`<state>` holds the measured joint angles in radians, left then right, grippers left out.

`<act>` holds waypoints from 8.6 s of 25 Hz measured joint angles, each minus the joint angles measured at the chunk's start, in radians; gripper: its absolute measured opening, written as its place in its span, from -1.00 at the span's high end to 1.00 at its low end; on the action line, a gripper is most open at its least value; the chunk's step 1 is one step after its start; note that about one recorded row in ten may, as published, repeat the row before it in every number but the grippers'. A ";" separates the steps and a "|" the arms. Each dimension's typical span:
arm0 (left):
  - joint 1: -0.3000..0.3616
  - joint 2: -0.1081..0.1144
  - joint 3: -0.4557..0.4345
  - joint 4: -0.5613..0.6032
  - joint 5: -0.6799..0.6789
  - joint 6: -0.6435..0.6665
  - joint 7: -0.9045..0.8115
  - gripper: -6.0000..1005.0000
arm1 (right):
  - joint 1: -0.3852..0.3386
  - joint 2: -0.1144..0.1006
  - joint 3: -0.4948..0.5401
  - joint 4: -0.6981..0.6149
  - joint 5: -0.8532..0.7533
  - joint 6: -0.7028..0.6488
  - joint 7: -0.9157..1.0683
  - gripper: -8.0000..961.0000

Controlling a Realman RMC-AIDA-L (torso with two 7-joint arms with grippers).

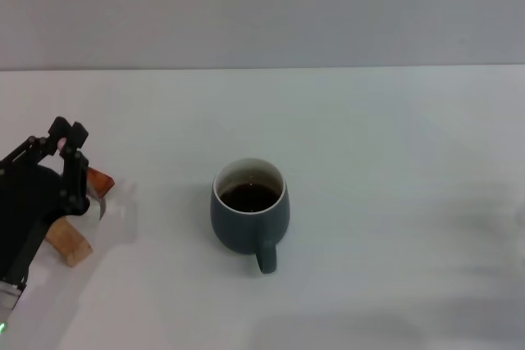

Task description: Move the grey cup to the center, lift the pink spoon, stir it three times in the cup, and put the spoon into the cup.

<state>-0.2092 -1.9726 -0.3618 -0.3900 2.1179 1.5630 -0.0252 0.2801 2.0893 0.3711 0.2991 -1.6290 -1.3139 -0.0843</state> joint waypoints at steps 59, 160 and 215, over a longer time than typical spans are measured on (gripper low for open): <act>-0.129 0.001 -0.305 -0.249 0.567 -0.265 -0.096 0.71 | -0.047 -0.003 0.008 -0.100 0.198 0.041 0.000 0.99; -0.217 -0.086 -0.330 0.027 0.571 -0.280 -0.152 0.71 | -0.016 -0.002 -0.021 -0.097 0.185 0.070 0.000 0.99; -0.146 -0.083 -0.482 0.029 0.566 -0.266 -0.153 -0.05 | -0.042 0.001 -0.029 -0.085 0.186 -0.012 -0.023 0.99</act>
<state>-0.3555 -2.0555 -0.8439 -0.3609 2.6839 1.2973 -0.1780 0.2384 2.0904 0.3419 0.2145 -1.4434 -1.3255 -0.1075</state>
